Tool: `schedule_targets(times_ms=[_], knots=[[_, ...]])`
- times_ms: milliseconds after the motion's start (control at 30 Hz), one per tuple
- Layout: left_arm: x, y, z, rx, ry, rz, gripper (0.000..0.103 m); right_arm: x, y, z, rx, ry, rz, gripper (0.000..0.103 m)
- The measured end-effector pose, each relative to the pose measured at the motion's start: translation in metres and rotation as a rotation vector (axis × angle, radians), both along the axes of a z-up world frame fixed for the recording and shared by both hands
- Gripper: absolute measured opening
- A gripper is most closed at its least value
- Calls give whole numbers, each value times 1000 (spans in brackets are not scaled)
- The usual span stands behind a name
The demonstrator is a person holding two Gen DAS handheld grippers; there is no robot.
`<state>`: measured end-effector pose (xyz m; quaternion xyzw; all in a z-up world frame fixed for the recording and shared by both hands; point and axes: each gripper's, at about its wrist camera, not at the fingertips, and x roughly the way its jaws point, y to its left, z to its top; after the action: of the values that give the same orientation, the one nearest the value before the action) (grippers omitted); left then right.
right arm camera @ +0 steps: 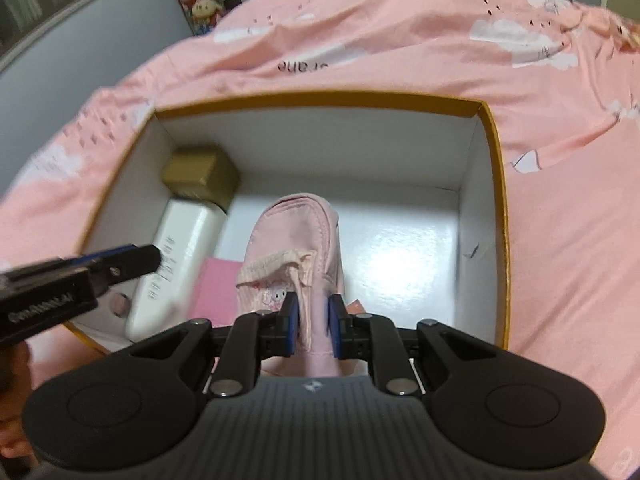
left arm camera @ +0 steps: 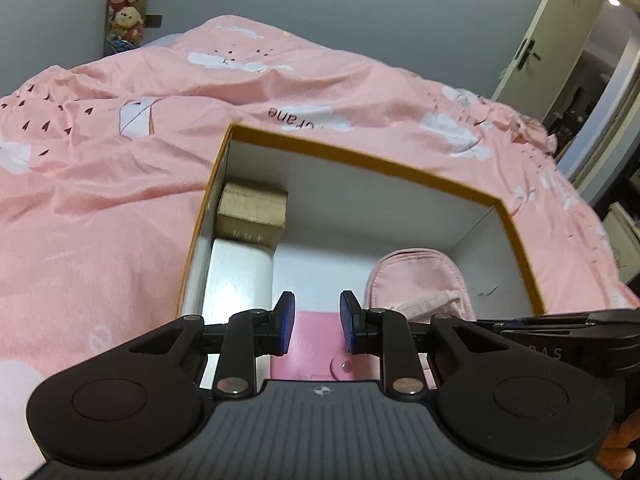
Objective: Organize objects
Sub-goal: 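Lower the pink pouch into the box and open the right tool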
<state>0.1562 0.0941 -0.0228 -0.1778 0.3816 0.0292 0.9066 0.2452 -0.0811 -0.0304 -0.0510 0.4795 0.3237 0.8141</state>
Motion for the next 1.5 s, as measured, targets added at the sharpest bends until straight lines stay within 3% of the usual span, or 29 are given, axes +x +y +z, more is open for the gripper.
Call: schedule_targets(times_ms=[133, 300, 933, 1200, 1300, 1500], knots=[[-2, 13, 10, -22, -20, 8, 27, 0, -1, 7, 87, 76, -2, 17], [-2, 17, 14, -27, -27, 18, 27, -1, 16, -5, 136, 172, -3, 17], [-1, -5, -7, 41, 16, 11, 27, 9, 41, -49, 97, 267, 0, 17], [-6, -12, -15, 94, 31, 17, 27, 0, 45, -45, 54, 173, 46, 26], [-9, -13, -15, 101, 22, 20, 30, -6, 46, -41, 32, 105, 66, 42], [-13, -13, -13, 101, -6, 26, 31, -14, 41, -36, 11, 7, 74, 56]])
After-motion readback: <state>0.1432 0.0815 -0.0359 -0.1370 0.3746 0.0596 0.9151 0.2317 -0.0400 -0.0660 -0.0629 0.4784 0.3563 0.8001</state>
